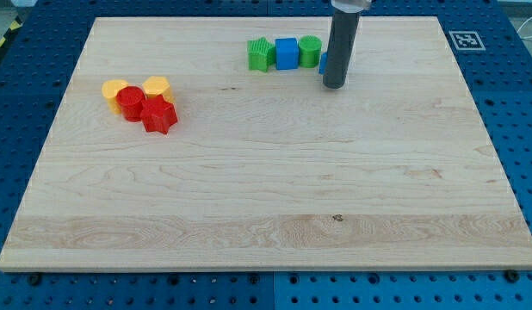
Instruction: Move yellow hexagon along with red star slightly down
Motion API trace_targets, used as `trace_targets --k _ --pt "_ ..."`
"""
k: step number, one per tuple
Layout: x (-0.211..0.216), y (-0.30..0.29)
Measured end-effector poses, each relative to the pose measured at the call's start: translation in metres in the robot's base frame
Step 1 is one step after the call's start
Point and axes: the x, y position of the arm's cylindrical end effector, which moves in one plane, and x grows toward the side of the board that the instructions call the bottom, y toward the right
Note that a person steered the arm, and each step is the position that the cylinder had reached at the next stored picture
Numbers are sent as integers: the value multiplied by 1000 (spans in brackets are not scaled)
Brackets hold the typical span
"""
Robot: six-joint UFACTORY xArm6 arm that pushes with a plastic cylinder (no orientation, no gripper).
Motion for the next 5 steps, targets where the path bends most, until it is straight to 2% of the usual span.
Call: trace_targets --k 2,5 --pt "-20 2" --pt "-11 4"
